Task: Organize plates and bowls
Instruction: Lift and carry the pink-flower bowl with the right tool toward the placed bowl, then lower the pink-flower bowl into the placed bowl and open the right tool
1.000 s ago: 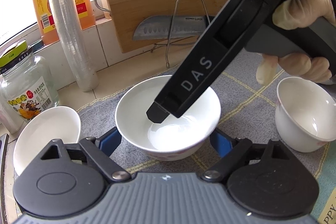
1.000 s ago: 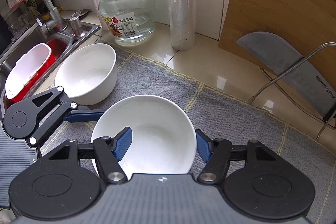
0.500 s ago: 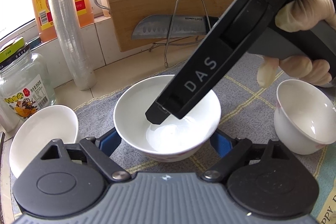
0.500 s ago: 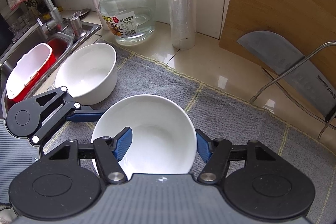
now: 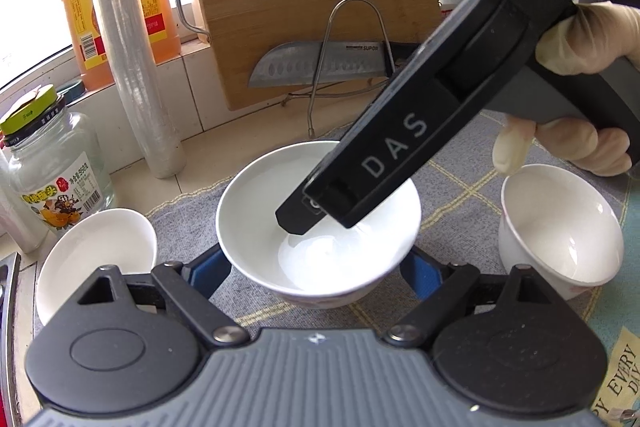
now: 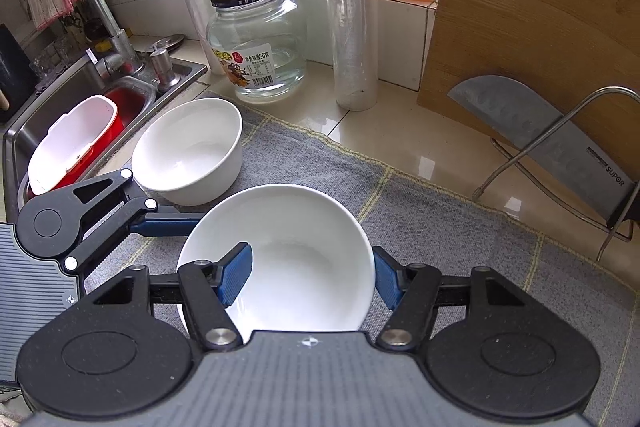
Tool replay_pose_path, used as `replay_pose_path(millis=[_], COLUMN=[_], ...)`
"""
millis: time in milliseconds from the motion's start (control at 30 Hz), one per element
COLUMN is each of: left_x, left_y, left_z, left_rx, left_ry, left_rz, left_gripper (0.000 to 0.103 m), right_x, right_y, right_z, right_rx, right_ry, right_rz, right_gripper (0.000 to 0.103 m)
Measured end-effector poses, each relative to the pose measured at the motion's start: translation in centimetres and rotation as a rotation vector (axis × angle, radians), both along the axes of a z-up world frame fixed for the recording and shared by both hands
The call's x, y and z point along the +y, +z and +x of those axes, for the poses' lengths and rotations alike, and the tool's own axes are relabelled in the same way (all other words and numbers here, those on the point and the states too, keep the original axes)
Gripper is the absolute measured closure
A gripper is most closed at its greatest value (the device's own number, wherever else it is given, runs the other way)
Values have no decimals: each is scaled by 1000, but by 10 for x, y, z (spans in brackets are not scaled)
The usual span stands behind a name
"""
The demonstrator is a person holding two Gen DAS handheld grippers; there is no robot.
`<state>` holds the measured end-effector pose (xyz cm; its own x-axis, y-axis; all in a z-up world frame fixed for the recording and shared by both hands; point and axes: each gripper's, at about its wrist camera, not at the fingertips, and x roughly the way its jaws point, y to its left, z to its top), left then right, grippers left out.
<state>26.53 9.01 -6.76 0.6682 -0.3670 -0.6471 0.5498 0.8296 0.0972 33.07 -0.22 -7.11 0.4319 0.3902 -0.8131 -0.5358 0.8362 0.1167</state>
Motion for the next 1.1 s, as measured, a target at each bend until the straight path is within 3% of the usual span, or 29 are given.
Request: replay_pose_path(millis=[533,1100], left_x=[-27,-78], left_y=[32,36], left_z=[-50,-81], left_rx=[-18,-21], left_ry=[-41,-172], left_rz=[-2,-22], left_gripper=[13,13], right_x=[-29,-90], right_y=[30,34], right_z=[-63,-113], right_rx=[-82,-91], right_ry=[-36,-174], right_rz=[3,-19], right_gripper=[33,33])
